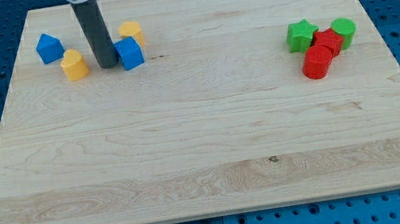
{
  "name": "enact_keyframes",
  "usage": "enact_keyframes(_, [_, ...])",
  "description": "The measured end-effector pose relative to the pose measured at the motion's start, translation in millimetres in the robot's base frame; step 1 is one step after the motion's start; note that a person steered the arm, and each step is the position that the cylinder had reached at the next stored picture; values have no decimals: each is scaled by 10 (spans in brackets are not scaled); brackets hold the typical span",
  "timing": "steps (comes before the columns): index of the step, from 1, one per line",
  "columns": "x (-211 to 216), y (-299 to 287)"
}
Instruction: Move the yellow heart closer to the blue cube
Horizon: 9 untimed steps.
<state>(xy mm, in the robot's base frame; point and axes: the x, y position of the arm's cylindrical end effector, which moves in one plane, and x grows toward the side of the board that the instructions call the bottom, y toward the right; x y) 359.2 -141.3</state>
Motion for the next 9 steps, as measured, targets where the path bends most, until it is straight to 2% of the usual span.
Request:
enact_keyframes(3, [-244,-252])
enact_keyframes(7, [-11,-464])
enact_keyframes(9, [-177,-635])
